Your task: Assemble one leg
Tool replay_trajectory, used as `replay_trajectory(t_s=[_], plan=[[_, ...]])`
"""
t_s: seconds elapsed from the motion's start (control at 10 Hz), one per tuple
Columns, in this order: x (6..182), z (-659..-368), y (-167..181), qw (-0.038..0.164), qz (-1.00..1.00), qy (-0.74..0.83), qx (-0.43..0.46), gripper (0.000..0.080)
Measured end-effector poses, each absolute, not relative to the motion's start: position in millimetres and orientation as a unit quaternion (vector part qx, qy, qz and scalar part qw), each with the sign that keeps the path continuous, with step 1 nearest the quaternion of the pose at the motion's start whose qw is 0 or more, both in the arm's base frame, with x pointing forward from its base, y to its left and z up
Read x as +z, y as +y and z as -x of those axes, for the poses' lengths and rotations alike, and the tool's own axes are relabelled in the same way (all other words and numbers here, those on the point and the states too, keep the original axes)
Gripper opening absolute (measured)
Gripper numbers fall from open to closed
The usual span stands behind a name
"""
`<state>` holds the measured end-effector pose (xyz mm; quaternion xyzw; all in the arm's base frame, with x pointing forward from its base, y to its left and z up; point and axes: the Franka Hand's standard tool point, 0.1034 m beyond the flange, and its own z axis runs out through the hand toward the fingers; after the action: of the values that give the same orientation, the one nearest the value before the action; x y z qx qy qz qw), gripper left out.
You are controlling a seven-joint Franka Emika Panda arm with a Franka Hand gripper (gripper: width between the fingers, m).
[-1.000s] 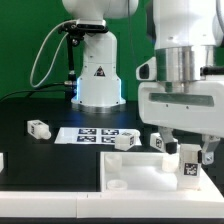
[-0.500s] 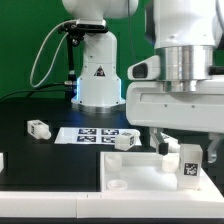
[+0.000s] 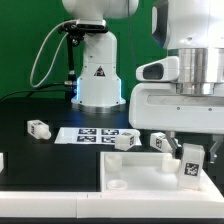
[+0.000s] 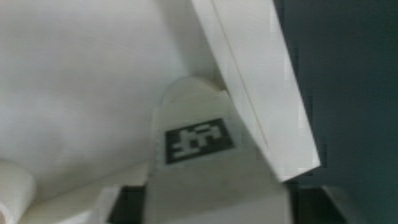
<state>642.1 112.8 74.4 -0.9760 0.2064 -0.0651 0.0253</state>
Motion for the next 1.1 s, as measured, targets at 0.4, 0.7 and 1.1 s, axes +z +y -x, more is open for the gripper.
replay_trajectory(t_s=[0.4,0.7,1.1], plan=[[73.1,-637.7,115.3,0.024,0.879,0.476,-0.036,0.029],[73.0,-640.4,117.9,0.058,0.701,0.711,-0.003,0.029],[72.6,-640.7,118.2,0.062,0.662,0.747,0.001,0.0361]])
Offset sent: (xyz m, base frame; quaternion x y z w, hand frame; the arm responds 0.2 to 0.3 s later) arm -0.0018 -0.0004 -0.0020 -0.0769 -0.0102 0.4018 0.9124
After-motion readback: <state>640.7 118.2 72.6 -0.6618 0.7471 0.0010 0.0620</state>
